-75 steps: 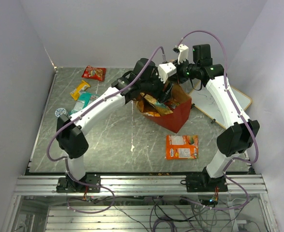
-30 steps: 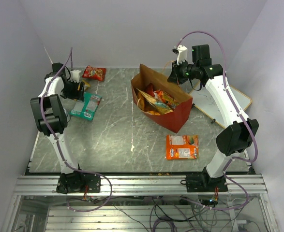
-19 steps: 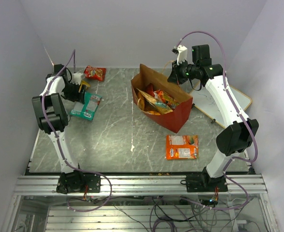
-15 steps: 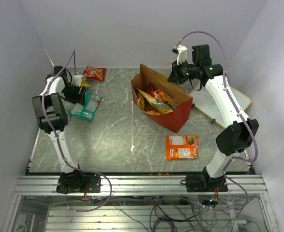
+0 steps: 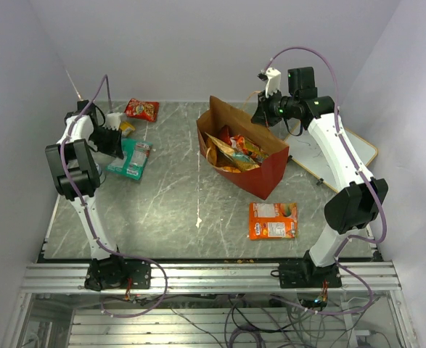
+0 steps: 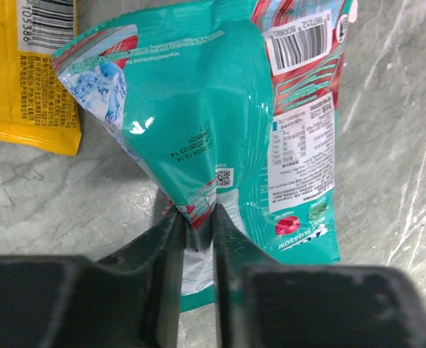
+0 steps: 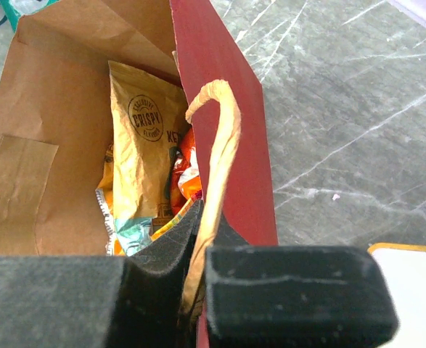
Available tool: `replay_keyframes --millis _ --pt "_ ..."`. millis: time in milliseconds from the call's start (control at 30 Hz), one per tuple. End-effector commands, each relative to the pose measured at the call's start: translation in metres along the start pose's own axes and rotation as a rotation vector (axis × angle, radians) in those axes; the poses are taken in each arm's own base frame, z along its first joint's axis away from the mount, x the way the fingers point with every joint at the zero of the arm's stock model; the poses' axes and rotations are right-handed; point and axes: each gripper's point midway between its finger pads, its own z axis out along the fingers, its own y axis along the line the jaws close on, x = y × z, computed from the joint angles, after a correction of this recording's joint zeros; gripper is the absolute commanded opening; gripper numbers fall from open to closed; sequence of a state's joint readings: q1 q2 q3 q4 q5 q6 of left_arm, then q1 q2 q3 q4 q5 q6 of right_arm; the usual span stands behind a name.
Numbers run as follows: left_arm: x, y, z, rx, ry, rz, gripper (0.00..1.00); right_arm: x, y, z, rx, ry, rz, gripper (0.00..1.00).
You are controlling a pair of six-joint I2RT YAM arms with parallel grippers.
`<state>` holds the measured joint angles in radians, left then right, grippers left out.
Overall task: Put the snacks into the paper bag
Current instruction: Pick up the snack from the center of the board, then place the snack in the paper bag.
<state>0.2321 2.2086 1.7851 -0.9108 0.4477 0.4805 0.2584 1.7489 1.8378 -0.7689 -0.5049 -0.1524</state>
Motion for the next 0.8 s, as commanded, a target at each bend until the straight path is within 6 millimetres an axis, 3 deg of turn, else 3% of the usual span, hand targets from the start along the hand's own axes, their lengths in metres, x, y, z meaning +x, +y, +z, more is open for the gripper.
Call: replay_keyframes --millis 0,133,367,600,767 --pt "-0.007 -0.016 -0.013 0.064 -0.023 0.027 0.19 -0.011 0.009 -0.008 -0.018 -0.041 -0.026 0.0" --pt "-0.016 -0.03 -0.032 0.092 -0.058 0.056 0.07 -0.011 0.008 -0.008 -0.019 -0.04 -0.024 0.0" --pt "-0.052 -0.076 -0.088 0.096 -0.202 0.18 0.07 -0.011 0.008 -0.008 -0.018 -0.039 -0.03 0.0" --pt "-0.103 -0.147 -0.162 0.07 -0.442 0.336 0.07 -0.015 0.015 -0.015 -0.037 -0.052 -0.048 0.0" --pt "-0.134 -0.212 -0.206 0.07 -0.585 0.364 0.07 -0.017 0.016 -0.017 -0.036 -0.057 -0.055 0.0"
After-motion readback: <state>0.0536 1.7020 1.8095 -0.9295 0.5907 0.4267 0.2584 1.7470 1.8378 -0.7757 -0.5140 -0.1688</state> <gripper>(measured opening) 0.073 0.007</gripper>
